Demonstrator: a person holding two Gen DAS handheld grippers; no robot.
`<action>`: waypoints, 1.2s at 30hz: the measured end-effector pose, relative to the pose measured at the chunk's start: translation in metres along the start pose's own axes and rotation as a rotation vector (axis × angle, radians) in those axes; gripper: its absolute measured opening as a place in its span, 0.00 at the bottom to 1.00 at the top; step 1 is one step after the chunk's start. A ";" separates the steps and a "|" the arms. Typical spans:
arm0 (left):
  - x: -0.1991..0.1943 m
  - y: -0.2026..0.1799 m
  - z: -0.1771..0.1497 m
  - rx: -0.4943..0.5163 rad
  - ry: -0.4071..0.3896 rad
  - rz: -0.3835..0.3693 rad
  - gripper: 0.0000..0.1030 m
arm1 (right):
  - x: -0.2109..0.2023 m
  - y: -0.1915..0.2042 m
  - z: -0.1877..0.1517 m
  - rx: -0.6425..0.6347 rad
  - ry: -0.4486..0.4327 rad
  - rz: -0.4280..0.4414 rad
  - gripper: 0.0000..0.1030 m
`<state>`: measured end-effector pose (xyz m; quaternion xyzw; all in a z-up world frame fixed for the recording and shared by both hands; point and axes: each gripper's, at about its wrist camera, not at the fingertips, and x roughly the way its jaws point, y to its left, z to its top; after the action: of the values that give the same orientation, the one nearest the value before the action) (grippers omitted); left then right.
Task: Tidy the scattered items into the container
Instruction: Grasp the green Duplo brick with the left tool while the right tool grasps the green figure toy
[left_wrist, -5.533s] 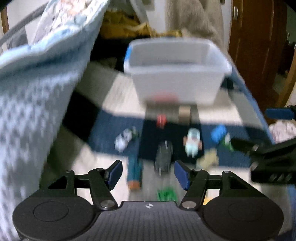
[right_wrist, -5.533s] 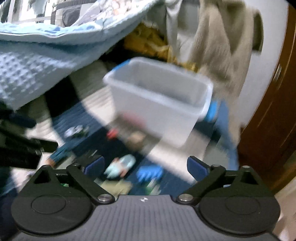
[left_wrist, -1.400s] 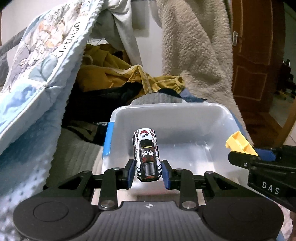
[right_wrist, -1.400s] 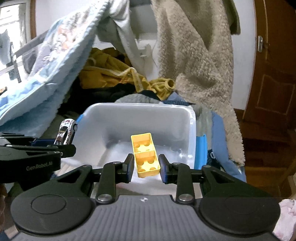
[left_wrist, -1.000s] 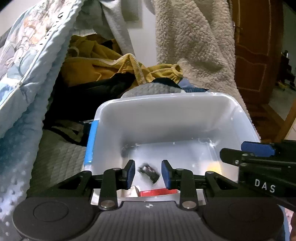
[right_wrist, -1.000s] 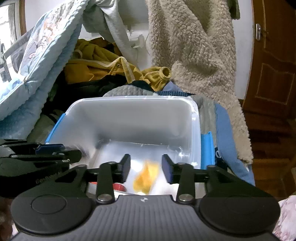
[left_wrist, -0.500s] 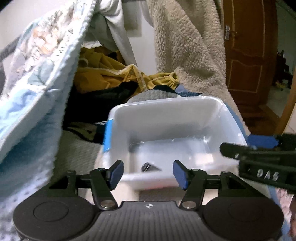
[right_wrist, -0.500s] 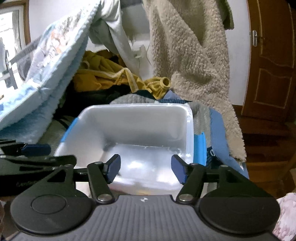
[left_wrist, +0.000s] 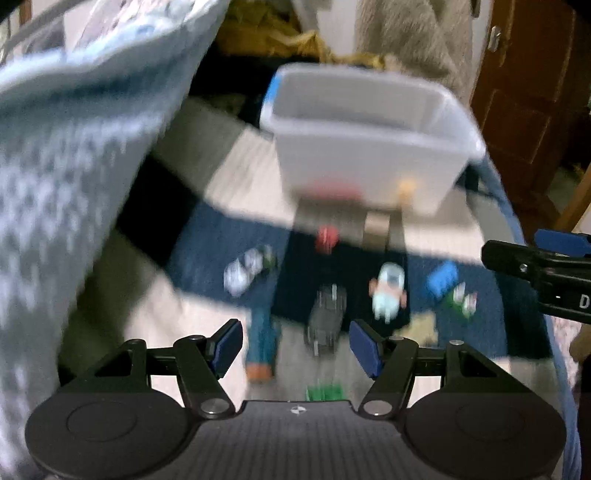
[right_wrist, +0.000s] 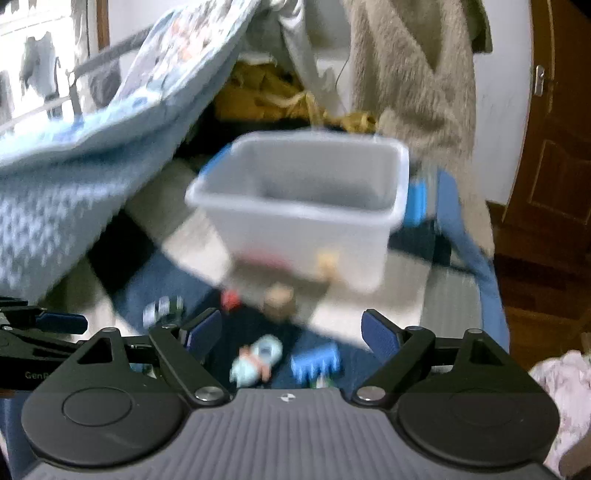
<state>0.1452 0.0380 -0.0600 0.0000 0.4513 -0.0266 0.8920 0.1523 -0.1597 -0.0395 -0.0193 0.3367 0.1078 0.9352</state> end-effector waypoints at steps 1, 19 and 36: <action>0.003 -0.001 -0.009 -0.012 0.017 -0.009 0.66 | -0.001 0.000 -0.009 -0.004 0.010 0.001 0.83; 0.043 -0.018 -0.047 -0.059 0.075 0.000 0.62 | 0.014 -0.002 -0.063 -0.014 0.070 0.016 0.81; 0.058 -0.018 -0.050 -0.043 0.087 -0.026 0.34 | 0.086 -0.025 -0.054 -0.026 0.147 -0.028 0.43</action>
<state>0.1384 0.0186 -0.1353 -0.0236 0.4902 -0.0285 0.8708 0.1886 -0.1741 -0.1368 -0.0438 0.4027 0.0975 0.9091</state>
